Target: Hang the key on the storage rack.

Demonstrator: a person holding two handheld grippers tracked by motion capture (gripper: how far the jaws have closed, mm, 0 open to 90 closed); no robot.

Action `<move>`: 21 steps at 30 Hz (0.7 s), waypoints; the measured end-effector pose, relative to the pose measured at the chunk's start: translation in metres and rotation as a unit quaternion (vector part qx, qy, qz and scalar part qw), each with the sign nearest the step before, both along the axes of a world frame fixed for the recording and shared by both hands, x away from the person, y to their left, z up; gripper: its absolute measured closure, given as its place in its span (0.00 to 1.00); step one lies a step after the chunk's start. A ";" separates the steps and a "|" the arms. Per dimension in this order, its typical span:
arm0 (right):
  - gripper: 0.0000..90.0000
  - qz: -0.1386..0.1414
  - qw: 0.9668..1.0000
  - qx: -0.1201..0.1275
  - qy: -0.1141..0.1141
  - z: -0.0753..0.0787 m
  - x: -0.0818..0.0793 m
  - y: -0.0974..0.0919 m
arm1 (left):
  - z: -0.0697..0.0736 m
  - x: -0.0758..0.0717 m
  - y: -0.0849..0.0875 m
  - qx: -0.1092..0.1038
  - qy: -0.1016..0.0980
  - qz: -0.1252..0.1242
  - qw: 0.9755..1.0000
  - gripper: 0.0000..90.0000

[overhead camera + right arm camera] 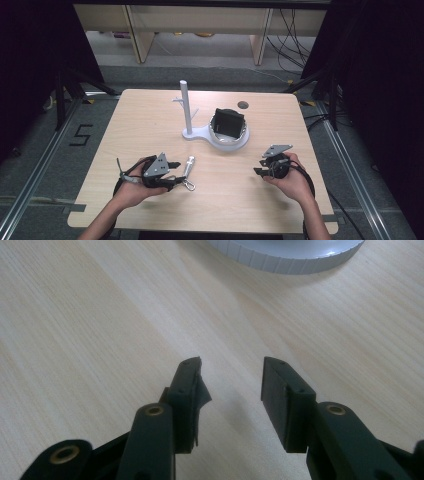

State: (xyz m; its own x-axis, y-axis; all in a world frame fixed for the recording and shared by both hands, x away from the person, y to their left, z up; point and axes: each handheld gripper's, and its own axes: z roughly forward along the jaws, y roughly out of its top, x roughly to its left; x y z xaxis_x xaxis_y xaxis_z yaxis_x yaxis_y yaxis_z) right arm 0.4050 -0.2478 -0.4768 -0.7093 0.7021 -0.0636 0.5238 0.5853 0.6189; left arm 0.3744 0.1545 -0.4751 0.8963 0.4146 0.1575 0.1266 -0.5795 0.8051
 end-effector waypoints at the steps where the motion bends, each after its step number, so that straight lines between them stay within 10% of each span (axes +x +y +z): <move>1: 0.67 0.000 1.000 -0.002 0.003 0.001 0.000 0.000 | 0.000 0.000 -0.001 0.000 0.003 -0.004 1.000 0.53; 8: 0.66 -0.001 1.000 0.003 0.005 0.002 -0.001 0.001 | -0.004 0.003 -0.005 0.084 0.022 -0.082 0.993 0.52; 12: 0.66 -0.003 1.000 0.002 0.013 0.002 -0.001 0.002 | -0.006 0.005 -0.010 0.089 0.029 -0.093 0.991 0.53; 16: 0.66 0.003 1.000 0.001 0.012 0.003 -0.001 0.002 | -0.002 0.011 -0.013 0.127 0.037 -0.124 0.983 0.54; 21: 0.65 0.003 1.000 0.003 0.016 0.003 -0.001 0.003 | -0.005 0.016 -0.018 0.135 0.037 -0.131 0.981 0.55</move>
